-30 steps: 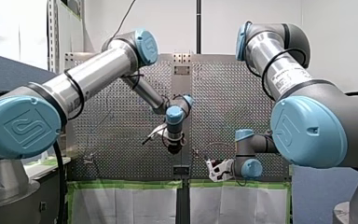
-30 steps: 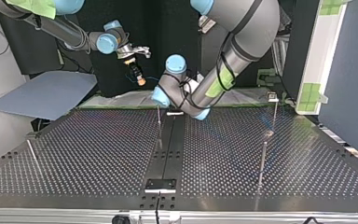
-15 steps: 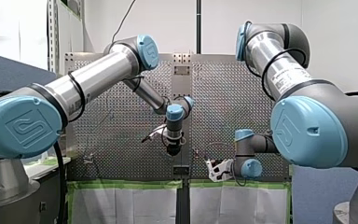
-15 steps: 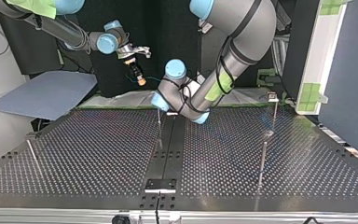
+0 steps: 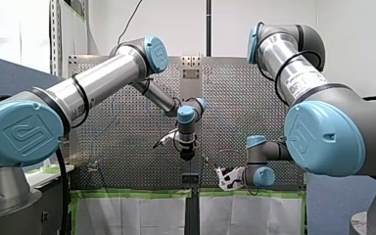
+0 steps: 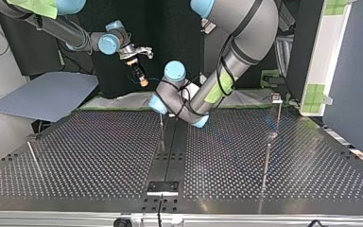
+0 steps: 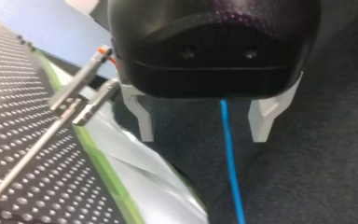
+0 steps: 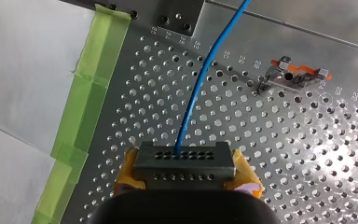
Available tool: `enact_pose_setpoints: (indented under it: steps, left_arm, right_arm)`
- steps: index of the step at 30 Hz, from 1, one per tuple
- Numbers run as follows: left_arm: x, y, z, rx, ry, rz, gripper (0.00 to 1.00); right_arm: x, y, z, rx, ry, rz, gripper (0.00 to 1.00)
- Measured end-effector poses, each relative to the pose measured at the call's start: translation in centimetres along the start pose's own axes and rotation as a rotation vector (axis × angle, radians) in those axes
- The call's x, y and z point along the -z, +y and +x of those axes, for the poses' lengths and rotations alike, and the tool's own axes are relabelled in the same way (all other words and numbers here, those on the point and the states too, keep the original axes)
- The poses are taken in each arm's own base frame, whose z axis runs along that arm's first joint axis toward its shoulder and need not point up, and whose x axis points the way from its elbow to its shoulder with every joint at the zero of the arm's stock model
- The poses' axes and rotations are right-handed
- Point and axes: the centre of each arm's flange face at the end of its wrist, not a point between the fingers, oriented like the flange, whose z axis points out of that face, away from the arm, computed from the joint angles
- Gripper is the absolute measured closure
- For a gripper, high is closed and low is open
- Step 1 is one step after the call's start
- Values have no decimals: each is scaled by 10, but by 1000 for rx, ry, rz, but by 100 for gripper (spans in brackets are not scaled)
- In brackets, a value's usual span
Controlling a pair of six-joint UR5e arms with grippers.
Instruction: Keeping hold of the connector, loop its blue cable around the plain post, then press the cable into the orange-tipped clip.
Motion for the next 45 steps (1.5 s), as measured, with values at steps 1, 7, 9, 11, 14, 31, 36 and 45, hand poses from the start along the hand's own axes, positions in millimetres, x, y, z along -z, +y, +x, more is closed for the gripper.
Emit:
enact_pose_setpoints:
  steps: [1,7,9,11,14,31,36,45]
  left_arm:
    - [-1,0,0,4,-6,-1,1]
    - [-6,5,0,21,-26,-47,1]
    - [-7,9,0,24,-25,-69,1]
    - [-7,12,0,26,-22,-89,1]
    - [-7,15,1,28,-20,-104,1]
    - [-57,-7,30,16,25,-62,1]
    - [-67,-9,30,40,-11,-67,1]
    - [-87,-11,31,79,-68,-86,1]
  right_arm:
    - [0,0,0,0,0,0,100]
    - [0,-2,1,1,1,3,100]
    - [0,-2,1,1,1,4,100]
    - [0,-2,1,1,1,4,100]
    - [0,-2,1,1,1,4,100]
    - [0,-3,1,4,0,6,100]
    - [0,-5,1,7,0,8,100]
    - [0,-6,1,12,-4,12,100]
